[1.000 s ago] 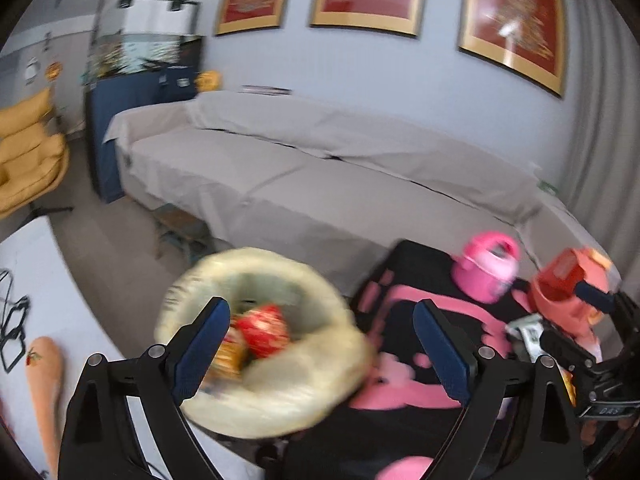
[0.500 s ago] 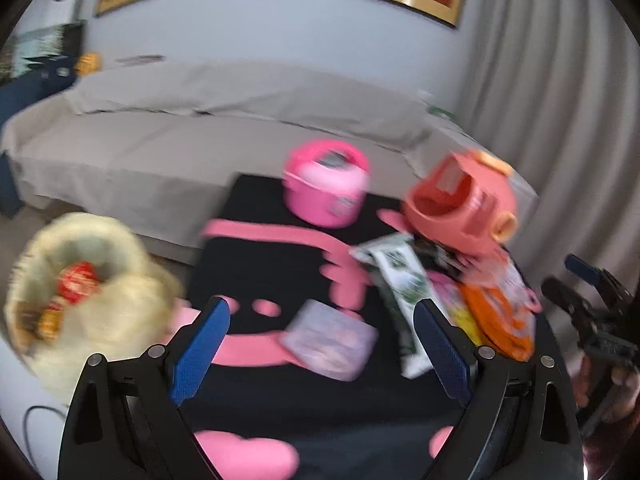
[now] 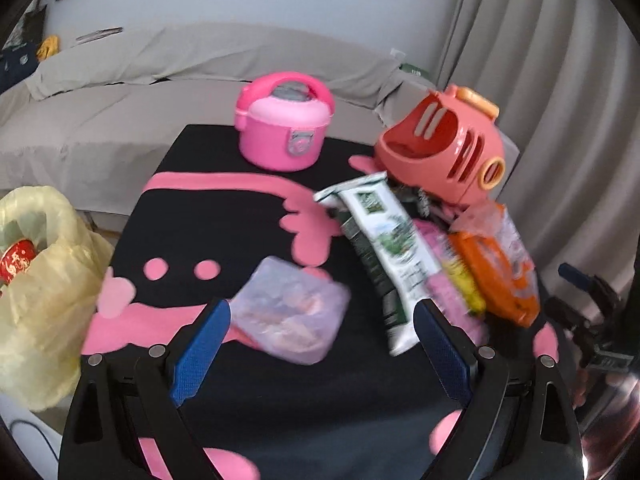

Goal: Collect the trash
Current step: 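Move both tools back over the remaining items on the table, then grasp the white Satine milk carton with the left tool while the right tool grasps the pink scoop, then carry the milk carton and pink scoop in both tools over the yellow trash bag, then open the left tool to drop the milk carton while the right tool drops the pink scoop, then move both tools back over the remaining items on the table, then grasp the clear plastic pouch with the left tool while the right tool grasps the pink candy wrapper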

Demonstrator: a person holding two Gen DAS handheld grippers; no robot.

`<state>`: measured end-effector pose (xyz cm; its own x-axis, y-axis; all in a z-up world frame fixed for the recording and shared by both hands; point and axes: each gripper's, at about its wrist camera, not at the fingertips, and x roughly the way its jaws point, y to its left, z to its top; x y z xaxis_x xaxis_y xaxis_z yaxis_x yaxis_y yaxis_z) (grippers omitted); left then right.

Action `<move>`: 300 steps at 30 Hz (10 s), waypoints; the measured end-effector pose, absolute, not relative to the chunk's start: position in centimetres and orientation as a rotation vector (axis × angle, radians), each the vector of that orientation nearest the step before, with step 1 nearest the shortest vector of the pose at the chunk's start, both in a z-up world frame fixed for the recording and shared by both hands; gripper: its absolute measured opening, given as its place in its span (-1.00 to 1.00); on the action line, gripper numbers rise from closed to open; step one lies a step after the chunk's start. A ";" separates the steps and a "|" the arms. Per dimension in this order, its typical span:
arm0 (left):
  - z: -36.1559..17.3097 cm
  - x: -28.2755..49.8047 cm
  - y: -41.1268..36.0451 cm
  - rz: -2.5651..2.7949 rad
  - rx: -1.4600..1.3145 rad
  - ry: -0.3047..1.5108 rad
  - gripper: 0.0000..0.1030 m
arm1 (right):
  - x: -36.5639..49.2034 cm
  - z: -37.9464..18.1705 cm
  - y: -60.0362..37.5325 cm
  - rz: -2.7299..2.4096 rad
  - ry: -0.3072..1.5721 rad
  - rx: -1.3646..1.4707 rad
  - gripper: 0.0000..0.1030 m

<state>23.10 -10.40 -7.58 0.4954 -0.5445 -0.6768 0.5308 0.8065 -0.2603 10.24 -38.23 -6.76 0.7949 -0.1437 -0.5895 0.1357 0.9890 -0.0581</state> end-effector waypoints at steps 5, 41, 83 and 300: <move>-8.7 24.1 -8.1 -0.595 -0.032 0.847 0.80 | 10.7 -7.9 -35.9 0.009 0.669 0.035 0.75; -7.6 24.7 -16.1 -0.684 -0.152 0.926 0.80 | 8.9 -12.3 -37.7 -0.092 0.833 0.089 -0.19; 2.6 17.4 -3.9 -0.486 -0.029 0.660 -0.08 | 10.2 -4.0 -28.7 0.030 0.649 -0.004 -0.19; -11.9 26.3 -16.2 -0.440 0.079 0.938 0.58 | 16.0 -6.4 -38.9 -0.153 0.665 0.036 -0.88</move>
<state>26.28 -16.21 -11.86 0.5099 -0.3306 -0.7942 0.3987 0.9089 -0.1224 16.00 -38.87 -6.45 0.7760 -0.1303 -0.6171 0.1531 0.9881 -0.0161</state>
